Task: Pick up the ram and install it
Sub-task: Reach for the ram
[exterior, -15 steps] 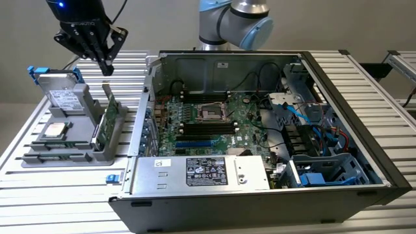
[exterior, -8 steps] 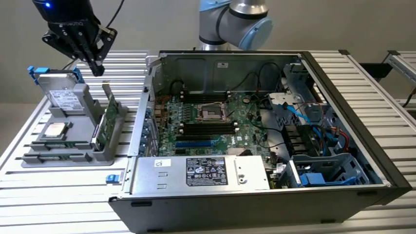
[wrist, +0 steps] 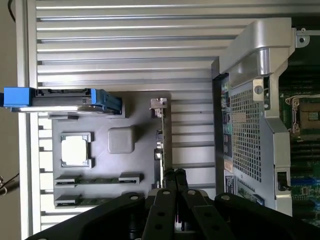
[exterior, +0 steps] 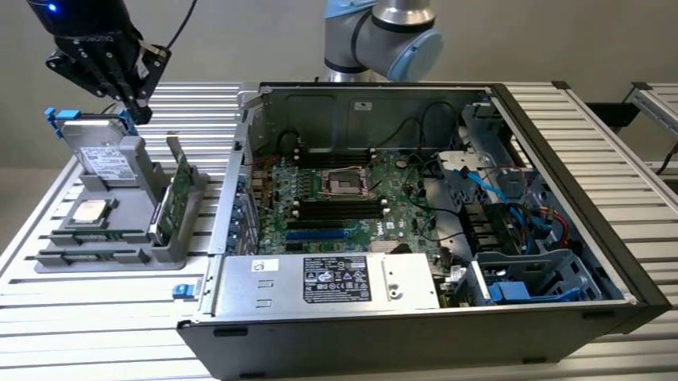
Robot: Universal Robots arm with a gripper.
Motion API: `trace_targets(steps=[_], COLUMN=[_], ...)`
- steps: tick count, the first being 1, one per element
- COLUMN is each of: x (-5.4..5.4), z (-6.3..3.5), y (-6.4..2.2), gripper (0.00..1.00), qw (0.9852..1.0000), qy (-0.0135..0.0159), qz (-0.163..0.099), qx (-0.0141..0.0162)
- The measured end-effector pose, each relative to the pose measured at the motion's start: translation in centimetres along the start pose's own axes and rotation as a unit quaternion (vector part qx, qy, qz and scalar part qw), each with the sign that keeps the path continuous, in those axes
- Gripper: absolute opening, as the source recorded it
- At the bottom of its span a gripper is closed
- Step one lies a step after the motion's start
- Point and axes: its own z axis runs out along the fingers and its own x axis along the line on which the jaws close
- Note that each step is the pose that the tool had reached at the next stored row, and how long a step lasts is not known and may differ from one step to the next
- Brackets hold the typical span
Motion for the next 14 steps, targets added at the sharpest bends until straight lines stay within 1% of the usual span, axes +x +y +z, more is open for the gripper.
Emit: trace_targets(steps=[4,8,14], x=[1.1,2.3,3.9], z=[0.00,0.05,0.65], y=[-0.05,-0.11,-0.25], gripper=[0.10,0.10,0.10], qw=[1.0000,0.9999,0.9998], qy=[0.0016,0.0026,0.0035], qz=[-0.005,-0.010,-0.021], qx=[-0.0001,-0.0002,-0.0005])
